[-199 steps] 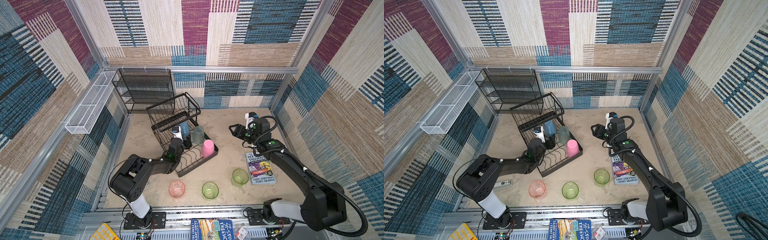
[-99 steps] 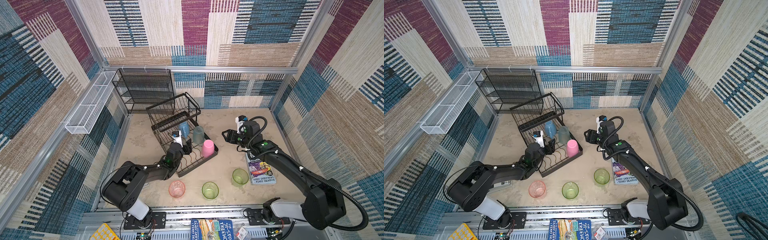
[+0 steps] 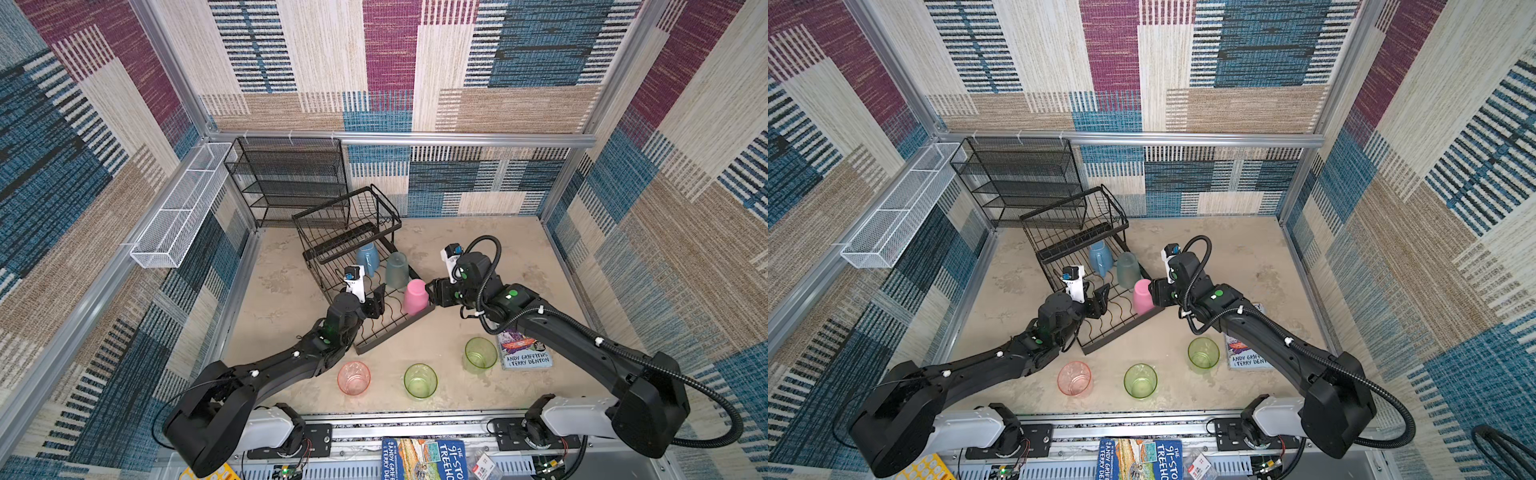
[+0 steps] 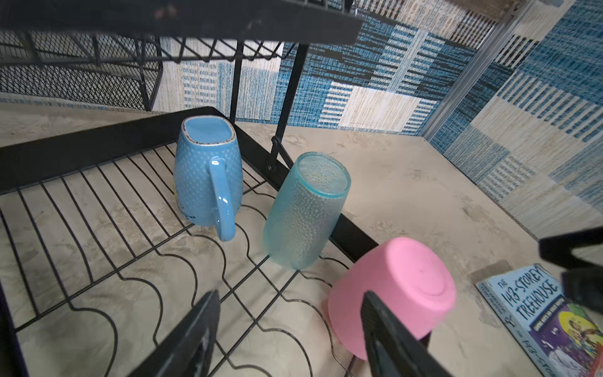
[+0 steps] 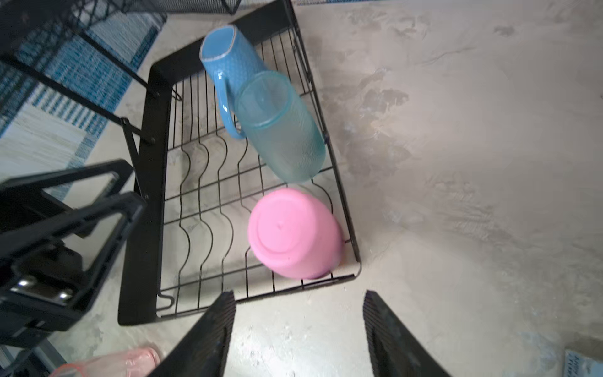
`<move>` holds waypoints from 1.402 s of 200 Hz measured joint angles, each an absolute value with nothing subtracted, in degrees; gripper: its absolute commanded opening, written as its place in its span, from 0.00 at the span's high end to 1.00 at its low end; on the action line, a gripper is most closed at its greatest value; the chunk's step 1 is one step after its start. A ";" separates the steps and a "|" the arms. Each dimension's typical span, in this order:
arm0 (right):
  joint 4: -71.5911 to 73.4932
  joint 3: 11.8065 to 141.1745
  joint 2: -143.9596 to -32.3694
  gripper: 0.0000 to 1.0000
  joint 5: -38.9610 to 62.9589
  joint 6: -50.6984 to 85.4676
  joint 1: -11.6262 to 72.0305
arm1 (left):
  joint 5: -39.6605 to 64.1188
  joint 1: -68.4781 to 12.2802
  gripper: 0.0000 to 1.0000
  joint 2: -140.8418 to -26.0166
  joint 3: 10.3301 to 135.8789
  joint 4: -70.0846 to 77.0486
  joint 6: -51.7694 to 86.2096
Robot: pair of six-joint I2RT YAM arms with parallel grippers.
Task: Load cups into a dish rack
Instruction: Pick up the cup from the bottom-center of the table.
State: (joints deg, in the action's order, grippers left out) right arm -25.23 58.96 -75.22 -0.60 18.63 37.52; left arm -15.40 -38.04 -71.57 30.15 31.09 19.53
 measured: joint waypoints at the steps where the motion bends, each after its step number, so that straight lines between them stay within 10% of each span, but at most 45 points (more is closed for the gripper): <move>1: -25.47 58.98 -75.22 0.34 -0.62 18.48 37.76 | -15.40 -38.09 0.29 -71.42 30.15 30.92 19.53; 280: -47.29 55.64 -73.36 0.43 6.48 15.42 55.70 | -13.13 -40.42 0.29 -51.64 33.30 -9.82 28.25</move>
State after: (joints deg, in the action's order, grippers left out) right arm -47.29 55.64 -73.36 6.48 15.42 55.70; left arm -13.13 -40.42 -51.64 33.30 -9.82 28.25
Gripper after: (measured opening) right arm 0.578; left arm 0.709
